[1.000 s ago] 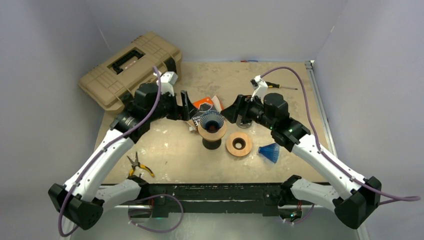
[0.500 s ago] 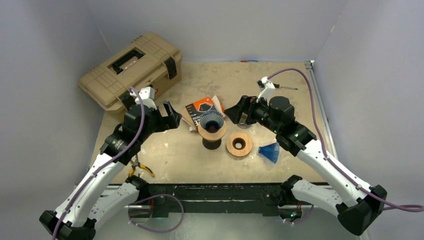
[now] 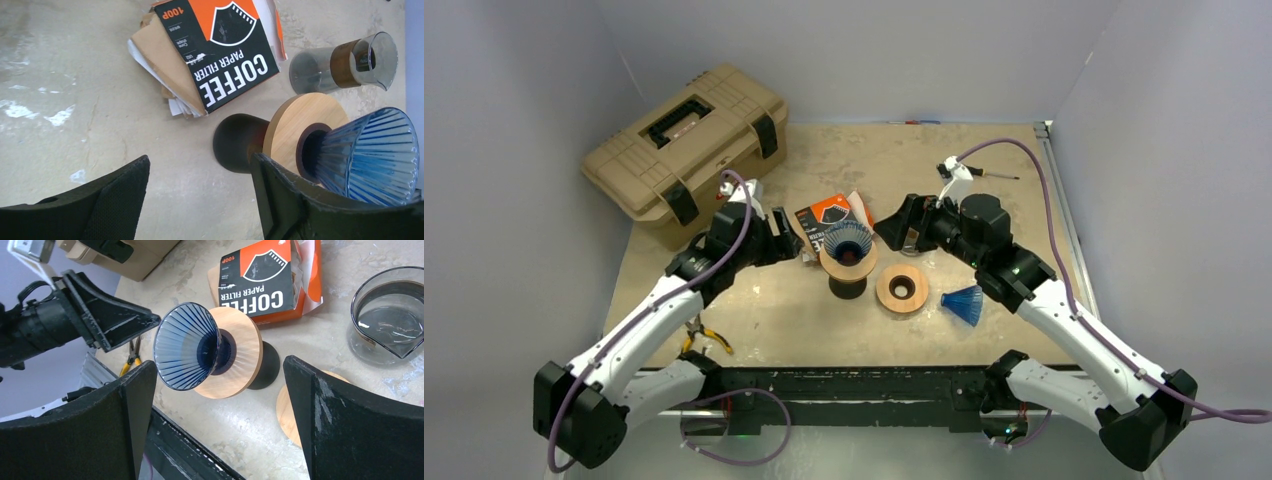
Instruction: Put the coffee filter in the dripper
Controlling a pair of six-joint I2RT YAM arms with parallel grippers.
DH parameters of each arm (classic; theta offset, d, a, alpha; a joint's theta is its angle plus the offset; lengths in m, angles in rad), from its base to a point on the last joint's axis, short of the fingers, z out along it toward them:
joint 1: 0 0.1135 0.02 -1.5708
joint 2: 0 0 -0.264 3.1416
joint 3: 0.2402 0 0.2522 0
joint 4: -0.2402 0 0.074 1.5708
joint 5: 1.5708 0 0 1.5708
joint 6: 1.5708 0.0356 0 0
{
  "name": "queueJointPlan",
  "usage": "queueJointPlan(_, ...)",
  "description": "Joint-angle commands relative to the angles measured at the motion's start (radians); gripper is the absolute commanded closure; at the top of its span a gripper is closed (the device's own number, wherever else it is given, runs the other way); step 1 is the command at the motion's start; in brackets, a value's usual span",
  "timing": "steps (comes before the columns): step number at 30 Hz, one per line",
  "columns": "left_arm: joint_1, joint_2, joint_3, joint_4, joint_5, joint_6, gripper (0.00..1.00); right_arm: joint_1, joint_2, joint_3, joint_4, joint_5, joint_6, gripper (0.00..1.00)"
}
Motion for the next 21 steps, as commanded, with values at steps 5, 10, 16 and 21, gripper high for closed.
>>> queueJointPlan(5, 0.020, 0.190, 0.042, 0.170, 0.146, -0.015, 0.34, -0.005, -0.020, -0.008, -0.011, 0.043, -0.027, 0.01)
queueJointPlan(10, 0.047, 0.270, 0.066, 0.210, 0.154, -0.009, 0.36, -0.005, -0.028, 0.003, -0.023, 0.057, -0.038, 0.01)
queueJointPlan(16, 0.124, 0.353, 0.071, 0.283, 0.219, -0.012, 0.39, -0.006, -0.025, 0.006, -0.022, 0.058, -0.045, 0.01)
queueJointPlan(21, 0.203, 0.436, 0.076, 0.337, 0.292, -0.020, 0.44, -0.005, -0.008, 0.006, -0.013, 0.052, -0.044, 0.01)
